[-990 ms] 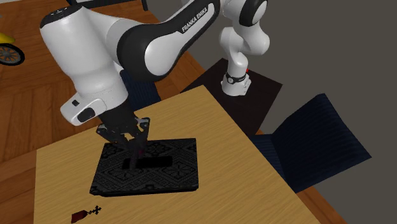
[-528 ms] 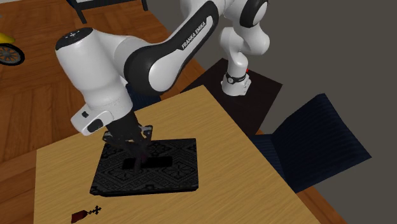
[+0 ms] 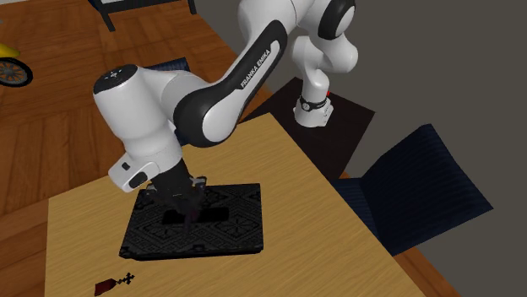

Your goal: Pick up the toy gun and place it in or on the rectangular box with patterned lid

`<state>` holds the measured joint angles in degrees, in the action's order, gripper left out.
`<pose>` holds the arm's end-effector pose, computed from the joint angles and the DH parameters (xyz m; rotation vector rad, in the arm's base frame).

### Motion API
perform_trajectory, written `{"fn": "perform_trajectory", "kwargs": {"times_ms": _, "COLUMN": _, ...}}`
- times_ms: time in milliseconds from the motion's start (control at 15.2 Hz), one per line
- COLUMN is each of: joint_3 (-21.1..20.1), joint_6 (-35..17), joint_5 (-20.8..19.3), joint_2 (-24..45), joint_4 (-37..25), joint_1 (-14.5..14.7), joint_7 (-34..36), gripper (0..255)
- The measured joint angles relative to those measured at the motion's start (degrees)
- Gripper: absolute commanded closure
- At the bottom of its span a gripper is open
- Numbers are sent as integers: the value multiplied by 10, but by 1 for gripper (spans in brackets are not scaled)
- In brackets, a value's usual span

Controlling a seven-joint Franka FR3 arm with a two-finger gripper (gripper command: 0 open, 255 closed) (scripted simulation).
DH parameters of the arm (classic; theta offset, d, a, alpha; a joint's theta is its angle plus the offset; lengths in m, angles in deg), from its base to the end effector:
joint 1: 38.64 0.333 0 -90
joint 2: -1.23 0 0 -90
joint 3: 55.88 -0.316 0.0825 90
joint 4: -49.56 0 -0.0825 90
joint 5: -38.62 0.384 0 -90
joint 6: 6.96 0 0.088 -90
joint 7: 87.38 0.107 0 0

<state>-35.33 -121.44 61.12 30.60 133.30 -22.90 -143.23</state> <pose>0.7038 0.0077 0.4067 -2.7713 -1.1478 -0.2217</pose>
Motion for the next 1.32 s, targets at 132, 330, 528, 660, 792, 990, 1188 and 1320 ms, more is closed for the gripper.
{"fn": "perform_trajectory", "kwargs": {"times_ms": 132, "joint_3": -2, "joint_6": -14, "joint_5": 3, "joint_2": 4, "joint_4": 10, "joint_1": 1, "joint_7": -4, "gripper": 255}}
{"fn": "perform_trajectory", "kwargs": {"times_ms": 330, "joint_3": -2, "joint_6": -24, "joint_5": 5, "joint_2": 4, "joint_4": 17, "joint_1": 1, "joint_7": -6, "gripper": 255}}
{"fn": "perform_trajectory", "kwargs": {"times_ms": 528, "joint_3": -2, "joint_6": -24, "joint_5": 5, "joint_2": 5, "joint_4": 17, "joint_1": 1, "joint_7": -7, "gripper": 255}}
{"fn": "perform_trajectory", "kwargs": {"times_ms": 660, "joint_3": -2, "joint_6": -24, "joint_5": 5, "joint_2": 5, "joint_4": 17, "joint_1": 1, "joint_7": -7, "gripper": 0}}
{"fn": "perform_trajectory", "kwargs": {"times_ms": 792, "joint_3": -2, "joint_6": -24, "joint_5": 5, "joint_2": 5, "joint_4": 19, "joint_1": 1, "joint_7": -7, "gripper": 0}}
{"fn": "perform_trajectory", "kwargs": {"times_ms": 990, "joint_3": -2, "joint_6": -24, "joint_5": 5, "joint_2": 6, "joint_4": 19, "joint_1": 1, "joint_7": -7, "gripper": 0}}
{"fn": "perform_trajectory", "kwargs": {"times_ms": 1188, "joint_3": 0, "joint_6": -10, "joint_5": 0, "joint_2": -6, "joint_4": 17, "joint_1": 2, "joint_7": -3, "gripper": 0}}
{"fn": "perform_trajectory", "kwargs": {"times_ms": 1320, "joint_3": 4, "joint_6": 20, "joint_5": -5, "joint_2": -12, "joint_4": -9, "joint_1": -3, "joint_7": 0, "gripper": 0}}
